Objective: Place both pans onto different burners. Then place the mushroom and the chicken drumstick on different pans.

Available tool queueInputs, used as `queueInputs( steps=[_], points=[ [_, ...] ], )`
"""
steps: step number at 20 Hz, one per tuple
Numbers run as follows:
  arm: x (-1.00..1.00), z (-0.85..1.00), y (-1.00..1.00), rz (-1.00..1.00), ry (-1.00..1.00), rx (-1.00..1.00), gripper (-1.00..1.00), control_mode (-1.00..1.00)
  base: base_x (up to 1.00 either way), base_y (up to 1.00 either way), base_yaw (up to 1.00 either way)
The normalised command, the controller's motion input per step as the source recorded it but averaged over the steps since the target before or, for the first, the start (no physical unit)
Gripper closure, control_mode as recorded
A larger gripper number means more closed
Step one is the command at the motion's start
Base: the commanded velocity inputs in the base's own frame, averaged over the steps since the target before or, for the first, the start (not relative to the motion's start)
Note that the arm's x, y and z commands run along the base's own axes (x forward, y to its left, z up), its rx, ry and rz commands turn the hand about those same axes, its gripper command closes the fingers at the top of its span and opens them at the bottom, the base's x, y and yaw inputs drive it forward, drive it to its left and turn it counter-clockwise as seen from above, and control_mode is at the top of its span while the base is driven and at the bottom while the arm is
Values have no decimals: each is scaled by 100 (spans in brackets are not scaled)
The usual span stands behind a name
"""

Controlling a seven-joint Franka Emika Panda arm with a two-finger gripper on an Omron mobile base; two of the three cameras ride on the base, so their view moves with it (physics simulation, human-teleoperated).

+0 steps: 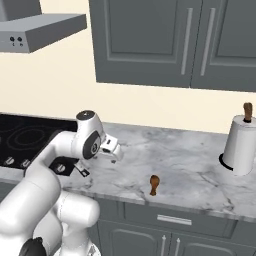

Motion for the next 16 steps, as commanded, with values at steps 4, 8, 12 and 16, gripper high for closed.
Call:
queueInputs(
  steps=[4,8,12,16],
  points=[
    [-11,-3,-43,0,0,0,-100,-100,0,0,0],
    [-9,-6,-45,0,0,0,-100,-100,0,0,0],
    [-4,-3,-48,0,0,0,-100,-100,0,0,0],
    [-9,-2,-48,0,0,0,-100,-100,0,0,0]
  ],
)
